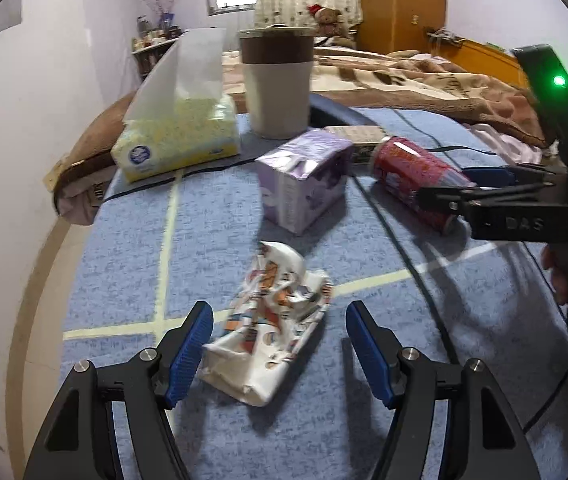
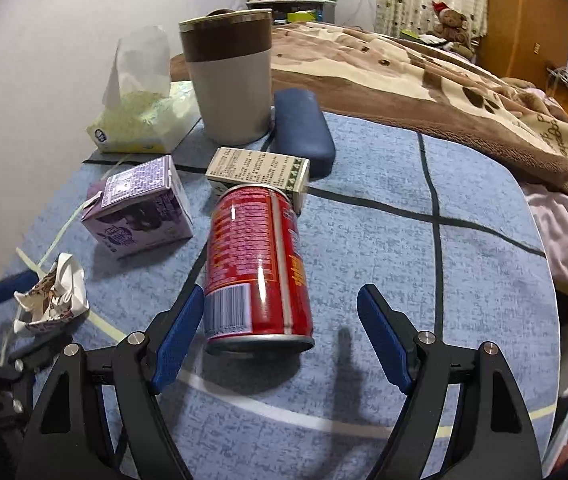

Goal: Collect trash
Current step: 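Grasp the red can with the right gripper while the left gripper grasps the crumpled snack wrapper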

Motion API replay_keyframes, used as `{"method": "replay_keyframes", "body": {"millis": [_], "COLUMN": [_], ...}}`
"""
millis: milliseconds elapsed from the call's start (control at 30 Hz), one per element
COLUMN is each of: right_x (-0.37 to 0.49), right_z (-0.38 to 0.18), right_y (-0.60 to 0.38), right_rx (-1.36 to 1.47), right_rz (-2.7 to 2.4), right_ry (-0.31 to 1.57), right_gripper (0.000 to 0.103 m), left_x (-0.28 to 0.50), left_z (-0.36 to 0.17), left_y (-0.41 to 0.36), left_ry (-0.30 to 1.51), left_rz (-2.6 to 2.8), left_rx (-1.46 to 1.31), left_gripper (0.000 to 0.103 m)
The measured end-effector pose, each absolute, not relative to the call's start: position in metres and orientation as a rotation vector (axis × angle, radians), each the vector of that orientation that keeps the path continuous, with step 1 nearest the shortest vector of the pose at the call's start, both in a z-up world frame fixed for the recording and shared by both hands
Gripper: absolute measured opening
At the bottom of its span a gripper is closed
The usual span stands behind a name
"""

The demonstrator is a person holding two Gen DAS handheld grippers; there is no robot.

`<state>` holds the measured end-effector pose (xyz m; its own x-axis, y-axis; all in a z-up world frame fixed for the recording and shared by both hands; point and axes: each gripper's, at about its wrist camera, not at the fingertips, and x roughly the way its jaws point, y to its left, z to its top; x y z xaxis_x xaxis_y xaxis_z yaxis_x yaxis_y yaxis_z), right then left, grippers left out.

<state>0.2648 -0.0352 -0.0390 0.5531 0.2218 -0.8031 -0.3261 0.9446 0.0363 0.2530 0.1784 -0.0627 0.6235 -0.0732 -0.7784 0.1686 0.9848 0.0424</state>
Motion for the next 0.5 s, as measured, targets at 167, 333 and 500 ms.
{"method": "replay_keyframes", "body": {"millis": [167,333,500], "right_x": [0.2687,0.2708,0.2674], "right_z": [-0.0393,-0.0438,-0.0435], "right_y": [-0.0265,-0.0278,-0.0304], "right_rx": [-0.159,-0.141,-0.137], "right_rz": [0.377,0.390,0.395], "right_ry": [0.910,0.917,0.909], "right_gripper": [0.080,0.075,0.054], "left_x": [0.2595,0.2619,0.2626], "left_z": [-0.0712,-0.0709,-0.0709], "left_y": [0.1835,0.1859,0.1843], "left_ry": [0.927,0.923,0.931], "left_rz": [-0.104,-0.098,-0.082], "left_rx": [0.114,0.092,0.081], "left_gripper": [0.069,0.059,0.052]}}
